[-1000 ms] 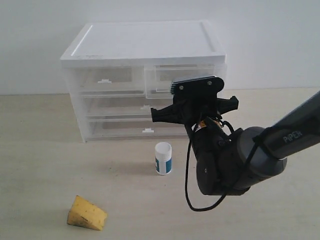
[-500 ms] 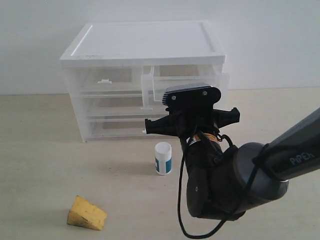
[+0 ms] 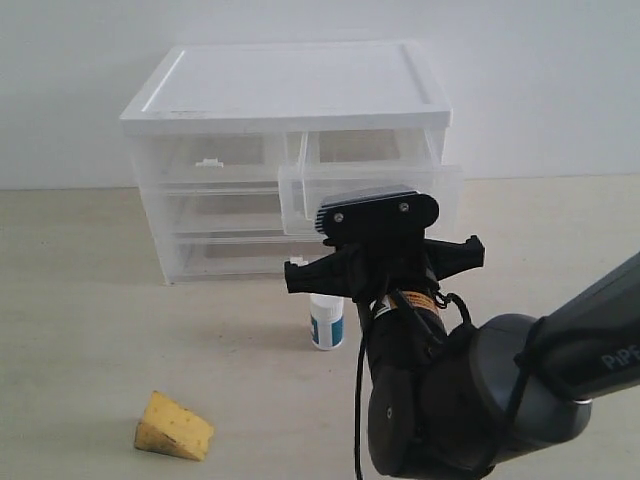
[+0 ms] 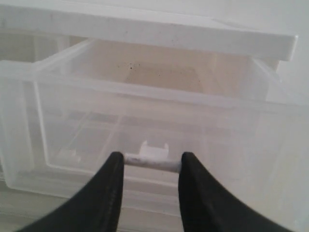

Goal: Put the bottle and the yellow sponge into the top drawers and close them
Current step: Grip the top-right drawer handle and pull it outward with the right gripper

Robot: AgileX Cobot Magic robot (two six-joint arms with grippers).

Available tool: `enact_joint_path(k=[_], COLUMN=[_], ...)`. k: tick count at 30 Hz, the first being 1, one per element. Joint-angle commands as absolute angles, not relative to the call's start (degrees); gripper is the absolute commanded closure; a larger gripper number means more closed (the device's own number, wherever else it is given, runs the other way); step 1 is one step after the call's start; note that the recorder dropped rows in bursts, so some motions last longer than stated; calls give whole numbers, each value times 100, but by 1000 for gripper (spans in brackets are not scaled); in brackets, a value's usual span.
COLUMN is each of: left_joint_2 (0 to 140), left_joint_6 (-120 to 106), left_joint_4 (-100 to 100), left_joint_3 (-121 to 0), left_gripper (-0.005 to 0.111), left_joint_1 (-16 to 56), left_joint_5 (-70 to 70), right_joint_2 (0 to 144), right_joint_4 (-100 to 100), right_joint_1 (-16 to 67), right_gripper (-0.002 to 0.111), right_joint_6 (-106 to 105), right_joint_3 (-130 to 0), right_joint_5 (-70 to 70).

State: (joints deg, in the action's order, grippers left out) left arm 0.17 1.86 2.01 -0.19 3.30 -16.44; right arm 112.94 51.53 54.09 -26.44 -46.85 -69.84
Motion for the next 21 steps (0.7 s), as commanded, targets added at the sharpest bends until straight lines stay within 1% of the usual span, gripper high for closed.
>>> enact_joint_path(k=[1, 2, 3, 5, 7, 9, 10, 14, 21], left_joint_2=[0, 0, 0, 0, 0, 0, 0, 0, 0], left_joint_6=[152, 152, 152, 152, 152, 152, 152, 152, 152], left_joint_4=[195, 195, 195, 195, 195, 195, 195, 195, 195], left_joint_3=[0, 0, 0, 0, 0, 0, 0, 0, 0], left_gripper=[102, 102, 102, 102, 102, 102, 102, 102, 102], left_joint_1=[299, 299, 299, 299, 299, 299, 299, 299, 299], left_joint_5=[-1634, -1634, -1634, -1634, -1634, -1634, -1634, -1634, -1634], right_joint_2=[11240, 11240, 11240, 11240, 11237, 11188, 11145, 10937, 10732], right_joint_4=[5068, 5068, 5068, 5083, 5155, 5378, 5527, 5749, 6105], right_joint_1=[5441, 5441, 5441, 5441, 5486, 5575, 5647, 5937, 6537], right_gripper=[98, 92, 84, 63, 39, 25, 24, 27, 27], right_joint_6=[-2649, -2649, -2649, -2649, -2649, -2684, -2764, -2954, -2718], right_joint_3=[-4630, -4630, -4630, -4630, -4630, -4630, -4630, -4519, -4087], right_joint_5=[-6996, -6996, -6996, -6996, -6996, -6996, -6996, -6996, -6996])
